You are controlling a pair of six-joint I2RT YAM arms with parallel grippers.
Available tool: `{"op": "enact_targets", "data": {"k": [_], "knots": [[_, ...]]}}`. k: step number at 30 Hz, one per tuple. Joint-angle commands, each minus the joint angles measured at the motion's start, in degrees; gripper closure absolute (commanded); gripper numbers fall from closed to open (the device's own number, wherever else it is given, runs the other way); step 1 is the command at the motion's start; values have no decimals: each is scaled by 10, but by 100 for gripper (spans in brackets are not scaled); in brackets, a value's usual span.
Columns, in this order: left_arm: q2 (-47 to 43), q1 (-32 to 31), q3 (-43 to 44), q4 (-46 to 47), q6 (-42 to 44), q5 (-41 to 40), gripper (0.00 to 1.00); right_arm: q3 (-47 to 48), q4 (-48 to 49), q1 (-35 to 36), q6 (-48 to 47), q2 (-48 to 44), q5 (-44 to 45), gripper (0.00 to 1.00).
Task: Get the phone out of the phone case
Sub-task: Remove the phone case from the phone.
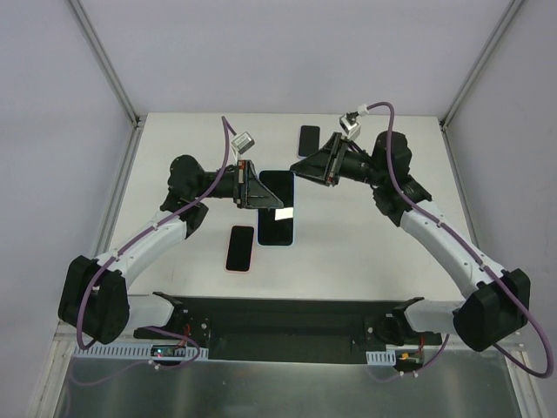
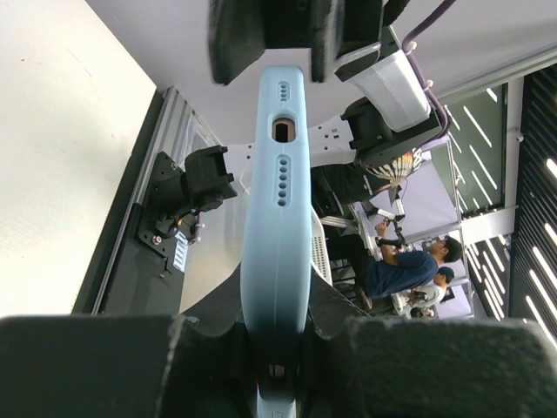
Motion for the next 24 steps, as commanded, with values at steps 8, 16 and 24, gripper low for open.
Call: {"op": "enact_targets", "data": {"k": [8, 16, 24], "knots": [[-23, -7, 34, 39, 9, 4, 100, -16, 67, 0, 29, 2, -24, 82], [-23, -6, 32, 39, 9, -2, 100, -27, 95, 6, 46, 2, -31, 80], [-22, -6, 34, 39, 9, -4, 100, -38, 97, 11, 43, -1, -29, 74]]}}
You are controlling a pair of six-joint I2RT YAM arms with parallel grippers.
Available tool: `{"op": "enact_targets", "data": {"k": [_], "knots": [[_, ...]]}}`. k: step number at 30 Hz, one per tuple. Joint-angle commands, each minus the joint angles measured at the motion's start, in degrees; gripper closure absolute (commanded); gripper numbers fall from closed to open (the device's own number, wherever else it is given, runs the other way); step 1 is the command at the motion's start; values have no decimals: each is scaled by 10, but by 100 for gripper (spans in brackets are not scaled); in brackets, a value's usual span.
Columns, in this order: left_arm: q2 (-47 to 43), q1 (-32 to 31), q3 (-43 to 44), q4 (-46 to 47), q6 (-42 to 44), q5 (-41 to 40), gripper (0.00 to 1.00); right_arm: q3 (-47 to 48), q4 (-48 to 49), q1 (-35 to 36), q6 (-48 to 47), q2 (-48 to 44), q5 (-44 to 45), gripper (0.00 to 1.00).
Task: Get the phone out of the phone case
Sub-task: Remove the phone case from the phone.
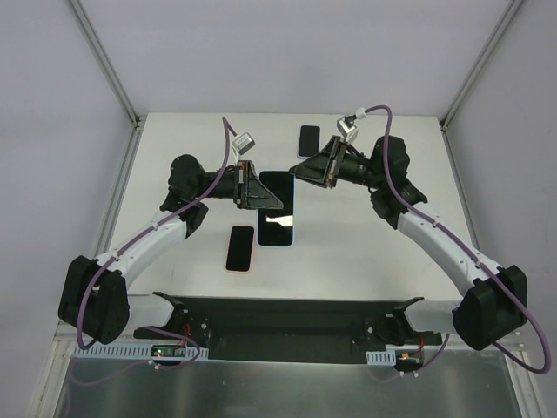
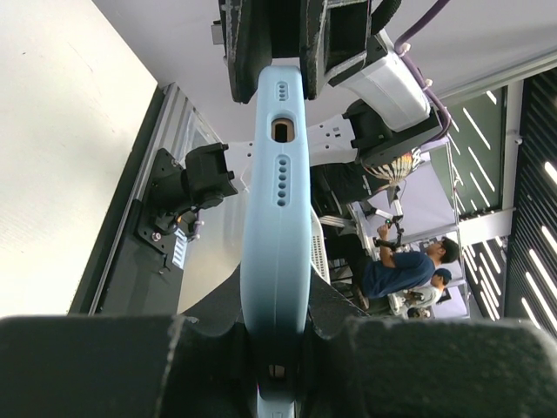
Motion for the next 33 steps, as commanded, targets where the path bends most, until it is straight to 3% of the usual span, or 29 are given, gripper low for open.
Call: {"op": "enact_targets", "data": {"k": [1, 6, 7, 8, 9, 11, 18, 33], "knots": [[-21, -6, 34, 50, 6, -4, 100, -1, 26, 8, 0, -9, -11, 73], [-23, -6, 31, 49, 6, -5, 100, -4, 26, 11, 0, -9, -9, 76], [-23, -6, 31, 50, 6, -6, 100, -4, 26, 11, 3, -10, -6, 80], [-25, -6, 30, 50, 8, -5, 100, -5, 26, 11, 6, -10, -4, 94], [-26, -6, 31, 50, 8, -5, 100, -6, 27, 10, 10, -9, -3, 99], [-29, -6, 30, 50, 14, -2, 100, -14, 36, 11, 37, -9, 3, 99], [-46, -6, 23, 46, 93, 16, 100, -76, 302, 23, 268, 15, 36, 99], [-59, -6, 45, 94, 109, 40, 100, -79, 396, 76, 383, 53, 115, 99]]}}
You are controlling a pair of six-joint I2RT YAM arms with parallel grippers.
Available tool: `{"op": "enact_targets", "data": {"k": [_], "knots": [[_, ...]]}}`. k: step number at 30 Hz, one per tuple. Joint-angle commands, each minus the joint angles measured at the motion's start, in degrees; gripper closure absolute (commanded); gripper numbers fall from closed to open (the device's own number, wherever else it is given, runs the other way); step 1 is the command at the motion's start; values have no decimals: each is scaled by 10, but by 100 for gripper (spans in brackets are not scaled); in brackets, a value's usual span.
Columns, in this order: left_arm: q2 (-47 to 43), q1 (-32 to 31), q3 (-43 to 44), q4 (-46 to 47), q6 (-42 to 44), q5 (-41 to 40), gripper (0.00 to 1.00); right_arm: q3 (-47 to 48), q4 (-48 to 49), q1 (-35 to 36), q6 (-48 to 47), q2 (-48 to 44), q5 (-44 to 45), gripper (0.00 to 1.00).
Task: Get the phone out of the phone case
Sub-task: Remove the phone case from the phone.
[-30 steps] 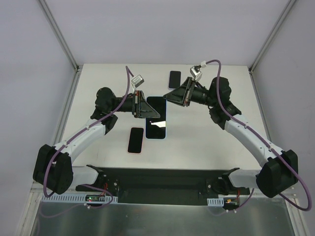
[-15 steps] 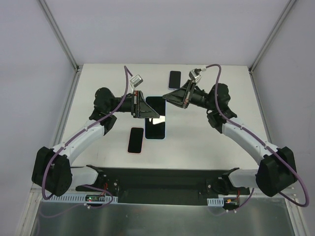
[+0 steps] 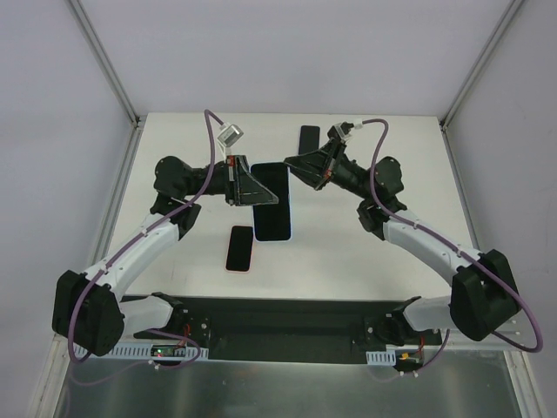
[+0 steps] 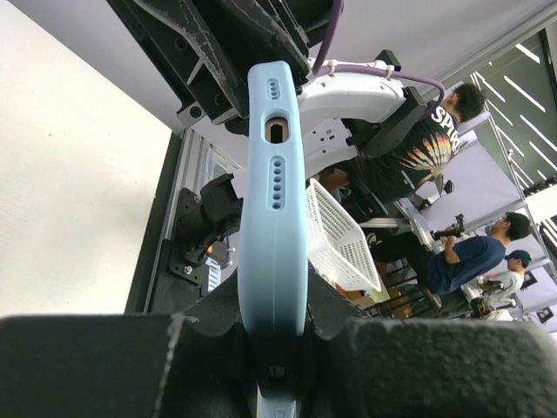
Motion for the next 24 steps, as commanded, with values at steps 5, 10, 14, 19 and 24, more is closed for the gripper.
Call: {"op": "enact_targets", "data": {"k": [5, 10, 14, 19, 24], "knots": [[-22, -10, 32, 67, 43, 39, 100, 14, 42, 42, 78, 36, 48, 98], [-29, -10, 36, 70, 45, 41, 100, 6, 68, 46, 95, 43, 60, 99], [-32, -10, 41, 71, 44, 45, 100, 7, 91, 52, 106, 54, 66, 99], [-41, -10, 49, 73, 42, 51, 100, 12, 111, 62, 118, 78, 74, 99], [-46, -10, 53, 73, 42, 53, 100, 20, 113, 71, 121, 91, 77, 98]]}}
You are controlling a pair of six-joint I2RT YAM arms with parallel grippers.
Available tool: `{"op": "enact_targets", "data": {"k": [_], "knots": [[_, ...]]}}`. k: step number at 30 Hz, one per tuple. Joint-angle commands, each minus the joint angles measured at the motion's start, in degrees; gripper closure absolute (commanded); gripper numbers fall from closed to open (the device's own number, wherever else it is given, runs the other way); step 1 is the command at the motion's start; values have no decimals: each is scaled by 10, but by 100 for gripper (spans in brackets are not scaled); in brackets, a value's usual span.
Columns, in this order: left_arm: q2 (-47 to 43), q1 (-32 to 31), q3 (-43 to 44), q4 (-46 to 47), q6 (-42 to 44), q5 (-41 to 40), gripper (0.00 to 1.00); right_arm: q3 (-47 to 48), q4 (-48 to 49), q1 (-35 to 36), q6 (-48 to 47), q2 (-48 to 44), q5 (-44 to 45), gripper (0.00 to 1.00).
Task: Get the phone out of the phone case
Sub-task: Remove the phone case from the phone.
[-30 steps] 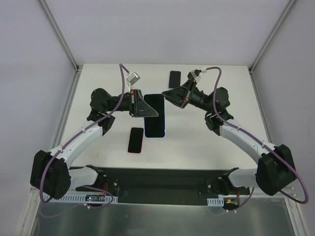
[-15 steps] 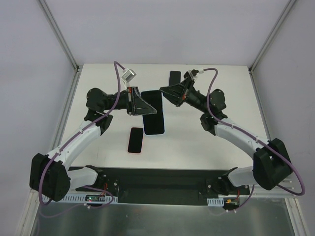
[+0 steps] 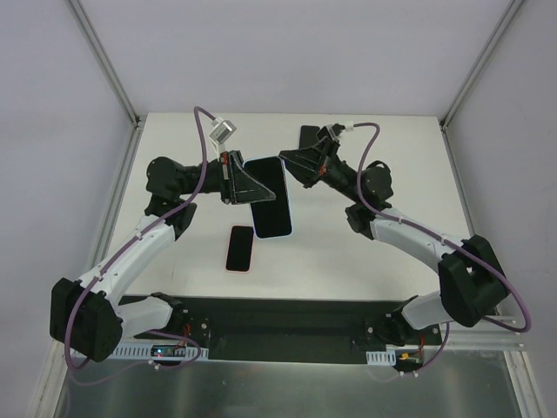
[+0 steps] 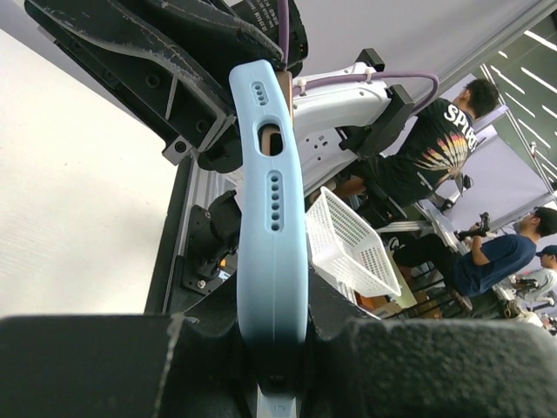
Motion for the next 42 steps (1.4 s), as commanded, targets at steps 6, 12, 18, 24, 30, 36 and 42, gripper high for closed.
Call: {"op": "enact_targets", "data": {"k": [6, 12, 18, 24, 30, 36, 42], "knots": [[-37, -19, 44, 69, 27, 57, 100, 22, -32, 38, 4, 36, 9, 98], [-44, -18, 53, 69, 24, 57, 100, 13, -106, 39, -52, 20, -1, 99], [-46, -17, 53, 87, 12, 59, 100, -11, -123, 38, -74, 12, 0, 99], [-57, -11, 60, 92, 3, 63, 100, 10, -374, 31, -257, -47, -8, 99], [-58, -6, 63, 112, -7, 61, 100, 59, -562, 33, -392, -77, 11, 99], [-52, 2, 63, 154, -47, 54, 100, 60, -634, 40, -446, -77, 34, 99], [-45, 13, 65, 192, -84, 47, 100, 60, -675, 56, -497, -74, 53, 99]]}}
